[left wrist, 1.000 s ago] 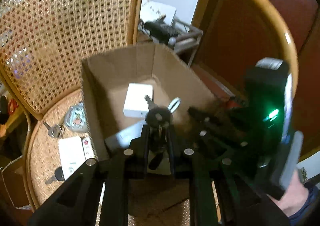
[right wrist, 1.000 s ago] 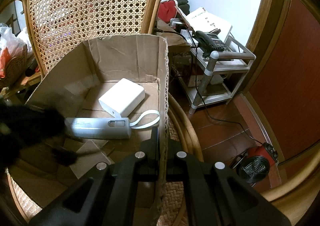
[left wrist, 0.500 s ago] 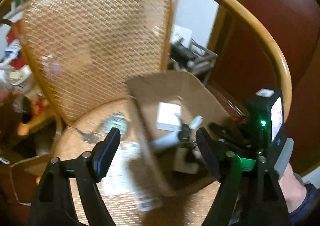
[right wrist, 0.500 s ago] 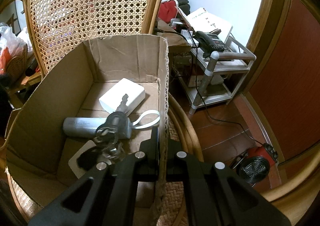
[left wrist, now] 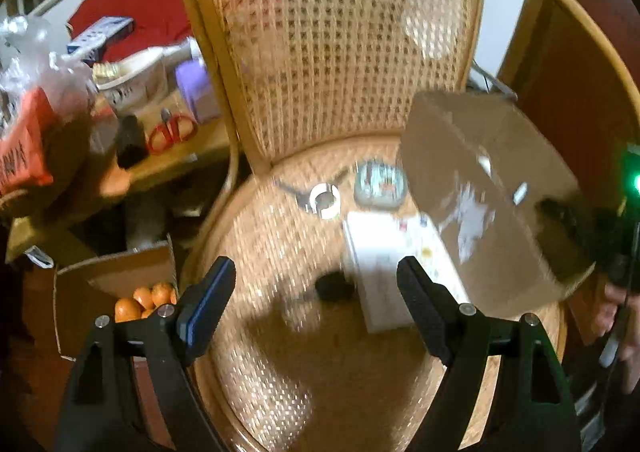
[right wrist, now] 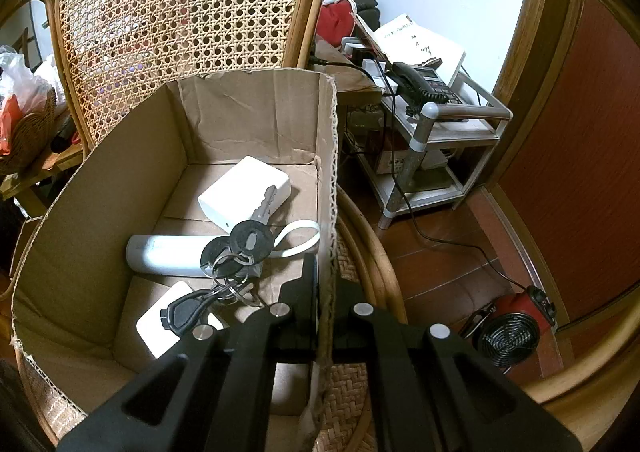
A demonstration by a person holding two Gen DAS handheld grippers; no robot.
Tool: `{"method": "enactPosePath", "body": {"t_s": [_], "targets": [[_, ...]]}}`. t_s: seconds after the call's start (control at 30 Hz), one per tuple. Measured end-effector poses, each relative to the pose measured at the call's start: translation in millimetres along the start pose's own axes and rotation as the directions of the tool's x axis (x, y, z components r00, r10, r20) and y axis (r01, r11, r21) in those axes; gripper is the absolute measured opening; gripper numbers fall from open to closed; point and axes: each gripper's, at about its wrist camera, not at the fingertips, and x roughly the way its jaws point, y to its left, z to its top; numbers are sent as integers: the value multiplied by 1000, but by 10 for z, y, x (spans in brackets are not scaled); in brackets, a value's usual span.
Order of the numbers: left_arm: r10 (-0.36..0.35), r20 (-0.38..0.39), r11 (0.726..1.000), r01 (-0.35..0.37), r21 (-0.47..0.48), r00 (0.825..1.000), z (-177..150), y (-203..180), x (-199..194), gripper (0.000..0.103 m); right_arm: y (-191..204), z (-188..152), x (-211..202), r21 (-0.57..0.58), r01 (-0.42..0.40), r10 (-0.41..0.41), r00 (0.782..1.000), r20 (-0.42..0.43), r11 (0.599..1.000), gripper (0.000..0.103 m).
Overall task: Organize rigid objects
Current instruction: 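Move the left gripper back over the white rectangular device, then grasp the white rectangular button device with the left gripper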
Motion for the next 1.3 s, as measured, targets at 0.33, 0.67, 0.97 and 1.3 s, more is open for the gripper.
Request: {"method": "enactPosePath", "body": {"t_s": [0.33, 0.67, 0.97, 1.3], "targets": [[77, -52, 984, -68, 163, 996, -194, -434, 290, 82, -3, 0, 0, 0, -1, 1, 1000, 1, 1000, 5], [106, -95, 968, -81, 237, 990, -117, -661, 626, 84, 7, 7, 1, 0, 0, 0, 1000, 1, 1000, 5], [136, -94, 963, -109, 247, 986, 195, -568, 900, 86, 6, 1, 2, 0, -1, 1, 1000, 0, 1000, 5], [90, -163, 983, -61, 171, 983, 371, -415, 1285, 87, 6, -2, 5, -1, 0, 0, 1000, -1, 1000, 5]]}}
